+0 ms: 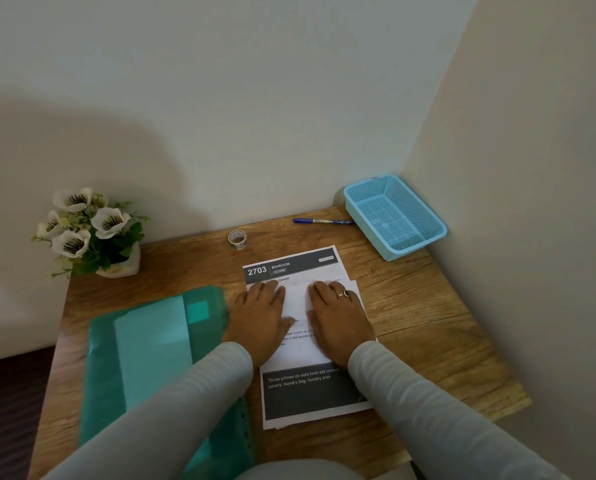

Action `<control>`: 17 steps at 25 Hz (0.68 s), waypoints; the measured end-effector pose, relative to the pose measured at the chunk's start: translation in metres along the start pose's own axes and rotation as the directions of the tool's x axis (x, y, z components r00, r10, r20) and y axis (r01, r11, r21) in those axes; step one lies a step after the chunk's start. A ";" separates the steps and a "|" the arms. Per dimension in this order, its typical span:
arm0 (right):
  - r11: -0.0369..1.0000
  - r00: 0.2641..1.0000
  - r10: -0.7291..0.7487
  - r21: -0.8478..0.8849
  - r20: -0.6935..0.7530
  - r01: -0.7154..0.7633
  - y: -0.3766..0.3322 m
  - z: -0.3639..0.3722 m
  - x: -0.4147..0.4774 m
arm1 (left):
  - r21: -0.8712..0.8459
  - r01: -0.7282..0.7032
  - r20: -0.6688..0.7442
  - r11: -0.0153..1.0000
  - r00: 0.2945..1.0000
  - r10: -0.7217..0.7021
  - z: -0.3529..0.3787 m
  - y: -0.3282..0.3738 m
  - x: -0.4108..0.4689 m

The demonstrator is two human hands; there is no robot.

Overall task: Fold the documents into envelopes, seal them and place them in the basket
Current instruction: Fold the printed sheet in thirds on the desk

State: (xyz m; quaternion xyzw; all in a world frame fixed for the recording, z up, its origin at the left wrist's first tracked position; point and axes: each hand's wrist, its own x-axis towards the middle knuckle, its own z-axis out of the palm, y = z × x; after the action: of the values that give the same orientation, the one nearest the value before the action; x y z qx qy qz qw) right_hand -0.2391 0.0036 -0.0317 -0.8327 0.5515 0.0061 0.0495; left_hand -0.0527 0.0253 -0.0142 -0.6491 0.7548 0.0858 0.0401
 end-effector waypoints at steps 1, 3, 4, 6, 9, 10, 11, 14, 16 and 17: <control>1.000 1.000 0.011 -0.008 -0.011 -0.011 0.006 -0.001 -0.001 | 0.002 0.010 0.012 1.000 1.000 -0.010 0.000 -0.007 -0.002; 0.998 0.999 0.047 -0.031 -0.021 -0.048 0.018 -0.002 -0.003 | 0.002 0.030 0.044 1.000 0.999 -0.030 -0.001 -0.017 -0.005; 0.996 0.997 0.070 -0.044 -0.020 -0.071 0.021 -0.003 -0.002 | -0.002 0.039 0.060 0.999 0.997 -0.039 -0.001 -0.019 -0.006; 0.991 0.994 0.109 -0.079 0.001 -0.108 0.016 -0.006 0.002 | -0.007 0.046 0.071 0.999 0.996 -0.045 -0.002 -0.019 -0.005; 0.997 0.998 0.055 -0.062 0.035 -0.053 -0.014 -0.008 0.010 | -0.002 0.048 0.067 0.999 0.997 -0.048 -0.003 -0.016 -0.005; 0.999 0.999 0.021 -0.035 0.039 -0.020 -0.024 -0.007 0.010 | 0.001 0.051 0.067 0.999 0.996 -0.051 -0.003 -0.016 -0.006; 1.000 0.999 0.001 -0.009 0.041 0.000 -0.032 -0.006 0.010 | 0.005 0.054 0.066 0.999 0.996 -0.055 -0.003 -0.016 -0.006; 1.000 0.999 -0.003 0.005 0.039 0.003 -0.032 -0.005 0.010 | -0.006 0.063 0.065 0.998 0.996 -0.062 -0.004 -0.016 -0.006; 0.999 0.998 0.040 -0.026 0.041 -0.039 -0.012 -0.008 0.007 | -0.015 0.061 0.074 0.998 0.996 -0.059 -0.006 -0.016 -0.005; 0.996 0.996 0.082 -0.039 0.047 -0.080 0.002 -0.010 0.005 | -0.019 0.060 0.081 0.998 0.995 -0.058 -0.007 -0.016 -0.005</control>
State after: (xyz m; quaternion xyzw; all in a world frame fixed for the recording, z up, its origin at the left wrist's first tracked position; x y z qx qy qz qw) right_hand -0.2396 -0.0031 -0.0220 -0.8101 0.5831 0.0384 0.0473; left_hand -0.0358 0.0267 -0.0076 -0.6676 0.7320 0.1188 0.0661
